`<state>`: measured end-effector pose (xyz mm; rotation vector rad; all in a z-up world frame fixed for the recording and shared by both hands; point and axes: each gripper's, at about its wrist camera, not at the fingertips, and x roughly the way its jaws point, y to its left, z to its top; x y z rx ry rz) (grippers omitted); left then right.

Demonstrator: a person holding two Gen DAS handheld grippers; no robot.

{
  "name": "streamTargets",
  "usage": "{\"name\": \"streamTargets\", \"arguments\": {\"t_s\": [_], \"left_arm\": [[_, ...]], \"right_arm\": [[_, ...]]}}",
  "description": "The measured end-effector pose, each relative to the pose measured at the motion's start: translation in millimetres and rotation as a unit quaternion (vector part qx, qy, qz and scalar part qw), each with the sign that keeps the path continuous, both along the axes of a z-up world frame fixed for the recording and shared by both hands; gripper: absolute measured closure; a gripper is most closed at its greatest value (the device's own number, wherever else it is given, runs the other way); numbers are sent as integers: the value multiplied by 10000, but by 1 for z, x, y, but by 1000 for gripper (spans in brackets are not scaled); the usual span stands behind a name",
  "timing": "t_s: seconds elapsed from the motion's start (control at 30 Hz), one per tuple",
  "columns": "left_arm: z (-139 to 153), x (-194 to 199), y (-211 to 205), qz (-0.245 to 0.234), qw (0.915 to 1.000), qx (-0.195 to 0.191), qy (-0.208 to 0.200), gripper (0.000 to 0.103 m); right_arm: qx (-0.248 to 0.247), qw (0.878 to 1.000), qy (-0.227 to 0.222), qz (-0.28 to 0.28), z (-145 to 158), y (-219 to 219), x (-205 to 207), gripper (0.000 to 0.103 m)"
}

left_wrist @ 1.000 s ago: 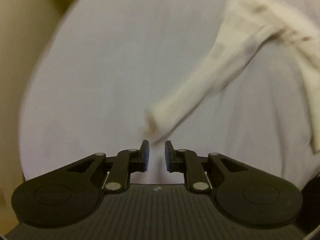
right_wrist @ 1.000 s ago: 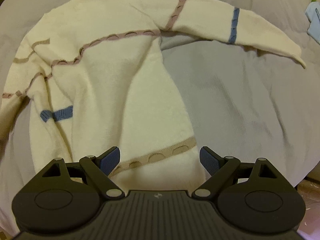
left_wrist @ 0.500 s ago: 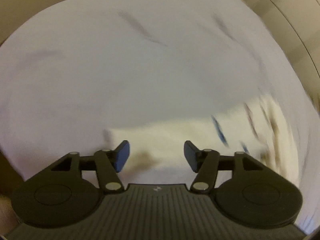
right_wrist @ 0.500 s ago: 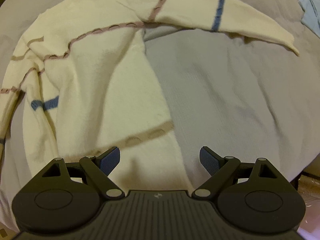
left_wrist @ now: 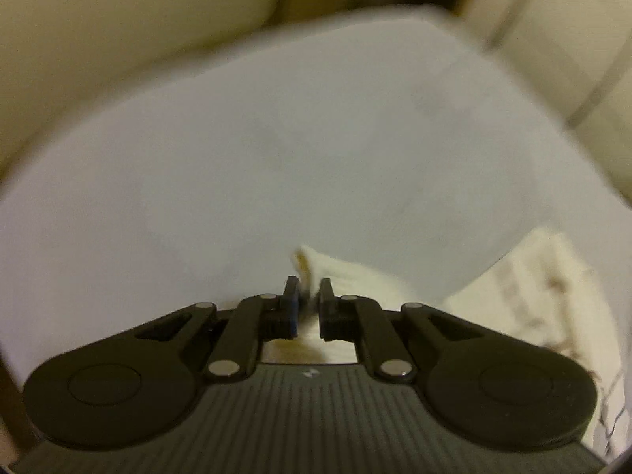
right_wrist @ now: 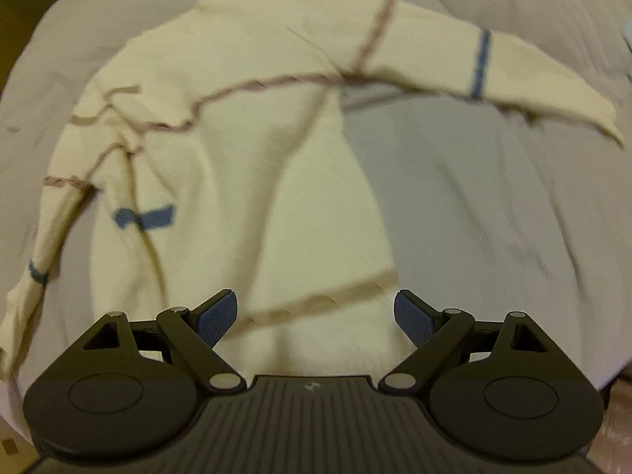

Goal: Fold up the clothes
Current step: 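Release the sleeve with the left tool and smooth the sweater flat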

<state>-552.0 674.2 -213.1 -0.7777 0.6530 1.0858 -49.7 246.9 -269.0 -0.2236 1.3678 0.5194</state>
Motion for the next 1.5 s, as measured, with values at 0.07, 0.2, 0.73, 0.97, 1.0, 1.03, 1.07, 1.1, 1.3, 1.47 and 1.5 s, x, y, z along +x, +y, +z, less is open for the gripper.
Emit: {"name": "streamTargets", "arguments": {"t_s": [0.07, 0.2, 0.73, 0.97, 1.0, 1.03, 1.07, 1.1, 1.3, 1.47, 1.5], "left_arm": [[28, 0, -3, -358, 9973, 626, 109, 97], [38, -1, -8, -744, 9854, 1198, 958, 96], [-18, 64, -128, -892, 9789, -188, 1829, 78], [-27, 167, -242, -2453, 9638, -602, 855, 58], [-30, 178, -258, -2586, 9604, -626, 824, 58], [-33, 186, -272, -2700, 9575, -620, 808, 58], [-36, 193, -285, -2811, 9544, -611, 793, 58], [-39, 200, -299, -2923, 9513, -602, 777, 58], [-59, 230, -322, -3168, 9403, -614, 1079, 52], [-80, 259, -325, -3343, 9322, -547, 1275, 38], [-85, 265, -324, -3369, 9306, -512, 1338, 43]], "right_arm": [[50, 9999, -55, 69, 4, 6, 0, 14], [197, 9998, -69, 74, 8, 13, 1, 14], [270, 9986, -245, 390, 4, -16, -3, 14], [351, 9976, -172, 579, -9, -73, -9, 18], [362, 9972, -140, 636, -13, -84, -12, 22], [335, 9969, -99, 703, -18, -95, -16, 26], [299, 9965, -55, 773, -23, -106, -20, 27], [263, 9961, -12, 842, -29, -117, -24, 27], [271, 9938, 96, 1070, -49, -154, -37, 34], [311, 9800, -468, 1910, -48, -139, -56, 34], [285, 9726, -659, 2212, -47, -132, -63, 34]]}}
